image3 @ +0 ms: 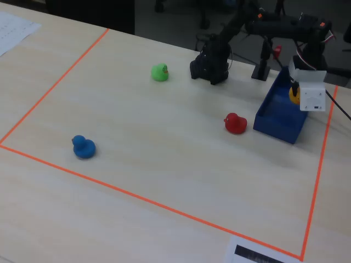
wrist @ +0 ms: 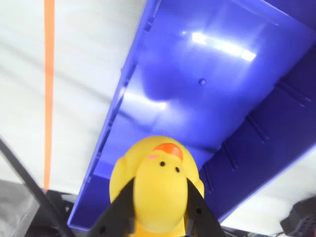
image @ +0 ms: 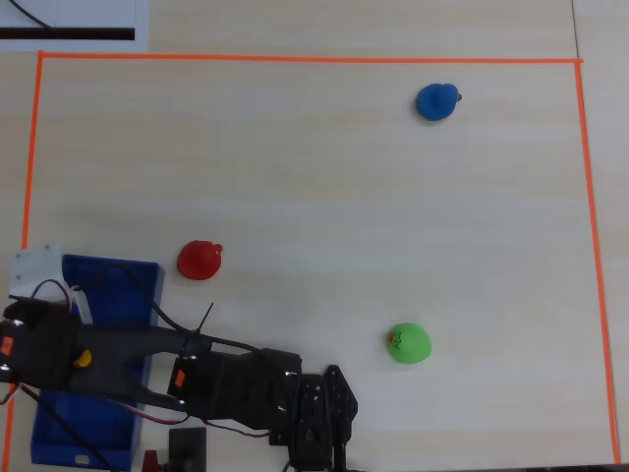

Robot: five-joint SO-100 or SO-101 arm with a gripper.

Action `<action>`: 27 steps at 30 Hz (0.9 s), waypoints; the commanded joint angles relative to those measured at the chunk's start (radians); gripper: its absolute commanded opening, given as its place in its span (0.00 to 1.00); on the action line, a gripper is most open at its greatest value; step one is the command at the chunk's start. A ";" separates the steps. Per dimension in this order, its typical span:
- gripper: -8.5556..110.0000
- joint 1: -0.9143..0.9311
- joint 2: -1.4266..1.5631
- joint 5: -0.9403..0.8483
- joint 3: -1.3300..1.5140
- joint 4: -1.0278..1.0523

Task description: Grasp yellow duck and put it into box.

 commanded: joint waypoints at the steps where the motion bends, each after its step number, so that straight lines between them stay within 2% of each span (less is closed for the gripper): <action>1: 0.20 0.037 0.037 -0.026 -0.054 0.009; 3: 0.23 0.054 0.060 -0.048 -0.038 0.009; 5: 0.31 0.069 0.091 -0.067 -0.018 0.009; 8: 0.32 0.092 0.137 -0.084 0.020 0.009; 11: 0.22 0.118 0.195 -0.089 0.058 0.008; 14: 0.07 0.163 0.308 -0.120 0.133 0.009; 16: 0.07 0.218 0.426 -0.161 0.224 0.014; 20: 0.07 0.445 0.701 -0.316 0.428 -0.025; 27: 0.07 0.999 1.189 -0.693 1.072 -0.411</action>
